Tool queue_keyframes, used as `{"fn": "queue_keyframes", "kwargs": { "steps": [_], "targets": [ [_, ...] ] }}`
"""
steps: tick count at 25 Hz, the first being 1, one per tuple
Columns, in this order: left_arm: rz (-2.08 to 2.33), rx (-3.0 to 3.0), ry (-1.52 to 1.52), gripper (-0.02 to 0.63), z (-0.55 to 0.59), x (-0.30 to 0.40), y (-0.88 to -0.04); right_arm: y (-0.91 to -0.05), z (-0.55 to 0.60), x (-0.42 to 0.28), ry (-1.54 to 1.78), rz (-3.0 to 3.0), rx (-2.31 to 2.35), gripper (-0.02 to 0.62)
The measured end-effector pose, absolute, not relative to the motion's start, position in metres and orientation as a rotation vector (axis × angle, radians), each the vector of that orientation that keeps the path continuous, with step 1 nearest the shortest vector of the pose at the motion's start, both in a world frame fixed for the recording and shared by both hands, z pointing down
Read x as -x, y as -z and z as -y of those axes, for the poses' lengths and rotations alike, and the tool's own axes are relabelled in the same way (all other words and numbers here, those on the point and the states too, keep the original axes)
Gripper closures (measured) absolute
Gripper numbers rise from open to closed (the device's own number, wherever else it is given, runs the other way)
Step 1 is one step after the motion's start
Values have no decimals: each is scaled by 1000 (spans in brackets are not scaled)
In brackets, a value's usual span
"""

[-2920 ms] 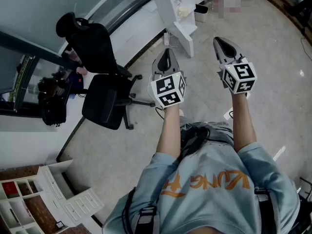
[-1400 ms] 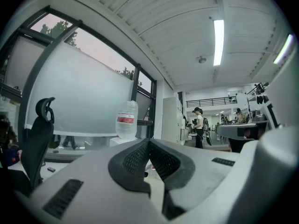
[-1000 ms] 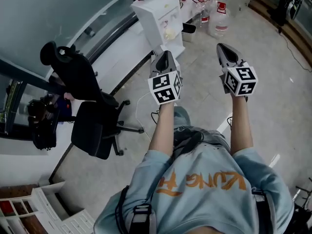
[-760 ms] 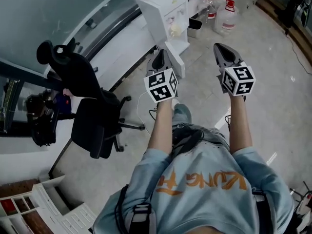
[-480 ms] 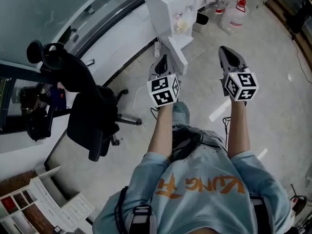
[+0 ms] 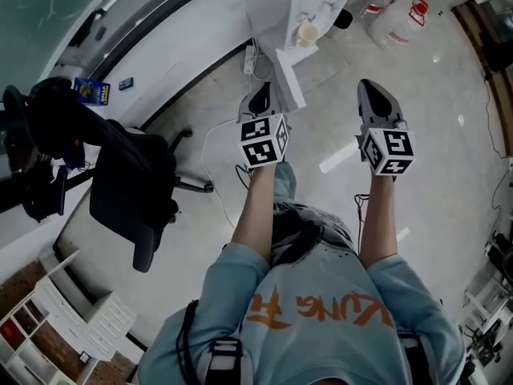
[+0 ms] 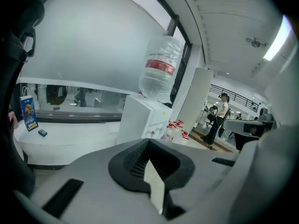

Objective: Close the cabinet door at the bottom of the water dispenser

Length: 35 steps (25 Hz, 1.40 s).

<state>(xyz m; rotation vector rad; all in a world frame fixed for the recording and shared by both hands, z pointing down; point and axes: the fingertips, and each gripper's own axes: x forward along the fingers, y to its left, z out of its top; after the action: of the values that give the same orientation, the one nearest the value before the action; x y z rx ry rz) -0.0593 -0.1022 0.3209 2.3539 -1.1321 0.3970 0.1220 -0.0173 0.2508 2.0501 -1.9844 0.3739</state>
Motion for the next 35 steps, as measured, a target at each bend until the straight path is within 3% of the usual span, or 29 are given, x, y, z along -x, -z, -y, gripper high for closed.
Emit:
{"fn": "queue_keyframes", "kwargs": {
  "steps": [24,35],
  "targets": [
    [1383,-2098,-543,598,162,66,-388,-372,190,-148,-628,2183,-1866,565],
    [1254,-2066,-588,598,147,37,-497,-473,150,-139,-662,2122,-1722,565]
  ]
}}
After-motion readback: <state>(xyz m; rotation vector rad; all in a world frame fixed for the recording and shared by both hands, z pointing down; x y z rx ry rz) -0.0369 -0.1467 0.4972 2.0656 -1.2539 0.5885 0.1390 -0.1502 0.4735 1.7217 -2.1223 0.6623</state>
